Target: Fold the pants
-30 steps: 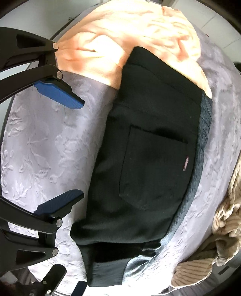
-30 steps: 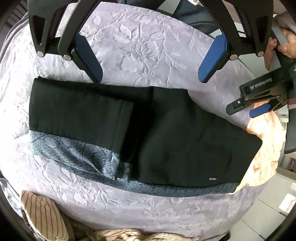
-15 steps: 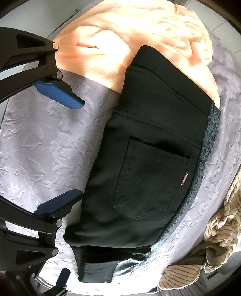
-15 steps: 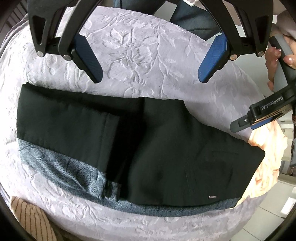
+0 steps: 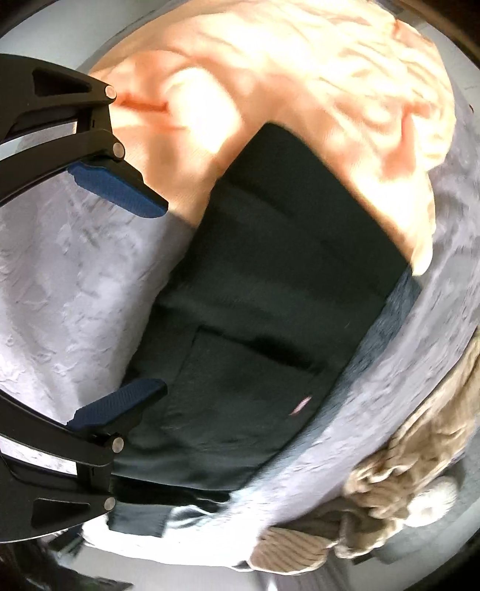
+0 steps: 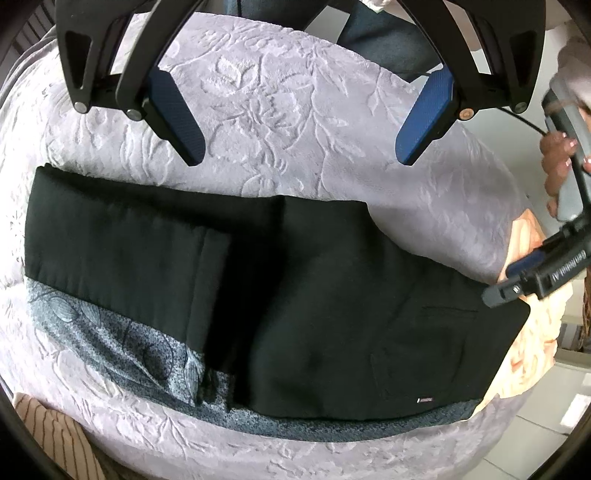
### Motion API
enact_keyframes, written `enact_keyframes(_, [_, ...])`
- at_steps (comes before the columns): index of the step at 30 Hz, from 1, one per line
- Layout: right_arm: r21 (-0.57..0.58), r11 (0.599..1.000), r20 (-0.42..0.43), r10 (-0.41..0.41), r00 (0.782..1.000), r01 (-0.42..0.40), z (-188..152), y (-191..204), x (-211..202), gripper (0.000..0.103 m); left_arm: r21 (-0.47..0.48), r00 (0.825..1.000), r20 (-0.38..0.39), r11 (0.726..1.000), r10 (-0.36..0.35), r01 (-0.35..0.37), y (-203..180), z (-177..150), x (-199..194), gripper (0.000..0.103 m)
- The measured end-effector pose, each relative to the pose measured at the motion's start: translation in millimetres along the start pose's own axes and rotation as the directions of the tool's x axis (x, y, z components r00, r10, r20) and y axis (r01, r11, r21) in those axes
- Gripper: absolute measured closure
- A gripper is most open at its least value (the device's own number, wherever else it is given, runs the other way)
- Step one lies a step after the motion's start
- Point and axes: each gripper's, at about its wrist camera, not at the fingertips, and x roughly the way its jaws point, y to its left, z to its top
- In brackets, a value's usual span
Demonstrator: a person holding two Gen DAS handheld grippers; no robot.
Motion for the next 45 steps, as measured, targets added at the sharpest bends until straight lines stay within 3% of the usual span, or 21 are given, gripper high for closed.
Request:
enact_keyframes(3, [0.010, 1.000, -0.004, 0.017, 1.000, -0.017, 1, -5, 2, 0.000, -0.057, 0.995, 0.005, 0.994, -0.097, 0.098, 16, 3, 1, 0.013])
enact_keyframes(6, [0.026, 0.999, -0.003, 0.035, 0.999, -0.035, -7, -7, 9, 0.000, -0.128, 0.974, -0.022, 0.967, -0.225, 0.220, 29, 5, 14, 0.013])
enact_keyframes(13, [0.028, 0.998, -0.026, 0.050, 0.998, -0.049, -11, -11, 15, 0.000, -0.129, 0.944, 0.006, 0.936, -0.331, 0.329, 13, 6, 27, 0.013])
enact_keyframes(22, [0.017, 0.998, -0.038, 0.065, 0.997, -0.065, -8, -3, 18, 0.000, -0.134, 0.951, -0.004, 0.942, -0.309, 0.306, 2, 16, 47, 0.013])
enact_keyframes(26, [0.029, 0.996, -0.011, 0.081, 0.997, -0.081, 3, -11, 6, 0.000, -0.075, 0.972, 0.039, 0.969, -0.233, 0.236, -10, 15, 30, 0.025])
enact_keyframes(31, [0.029, 0.994, 0.060, 0.100, 0.993, -0.102, 28, -22, -21, 0.000, 0.031, 0.977, 0.132, 0.986, -0.168, 0.165, -27, 15, 11, 0.038])
enact_keyframes(32, [0.026, 0.995, 0.069, 0.098, 0.993, -0.100, 32, -23, -24, 0.000, 0.038, 0.984, 0.124, 0.991, -0.131, 0.127, -28, 16, 17, 0.051])
enact_keyframes(33, [0.021, 0.995, 0.076, 0.098, 0.992, -0.100, 38, -23, -27, 0.000, 0.034, 0.992, 0.091, 0.996, -0.084, 0.081, -27, 19, 29, 0.055])
enact_keyframes(36, [-0.002, 0.996, 0.089, 0.094, 0.992, -0.094, 58, -23, -36, 0.000, 0.013, 0.991, 0.109, 0.997, -0.079, 0.078, -24, 19, 31, 0.065])
enact_keyframes(38, [-0.022, 0.994, 0.098, 0.107, 0.989, -0.105, 70, -15, -43, 0.000, 0.136, 0.983, 0.185, 0.990, 0.015, -0.041, -45, 13, 20, 0.069])
enact_keyframes(40, [-0.036, 0.988, 0.100, 0.150, 0.984, -0.147, 87, -6, -52, 0.000, 0.276, 0.951, 0.285, 0.940, 0.119, -0.201, -74, 0, 12, 0.070])
enact_keyframes(41, [-0.045, 0.984, 0.097, 0.179, 0.979, -0.175, 98, -1, -57, 0.000, 0.347, 0.922, 0.348, 0.891, 0.167, -0.293, -89, -9, 11, 0.070])
enact_keyframes(43, [-0.073, 0.974, 0.098, 0.222, 0.970, -0.216, 119, 14, -68, 0.000, 0.431, 0.878, 0.428, 0.805, 0.215, -0.408, -108, -23, 13, 0.070])
enact_keyframes(45, [-0.122, 0.958, 0.091, 0.271, 0.958, -0.259, 143, 37, -79, 0.000, 0.470, 0.855, 0.461, 0.751, 0.239, -0.464, -117, -30, 16, 0.070])
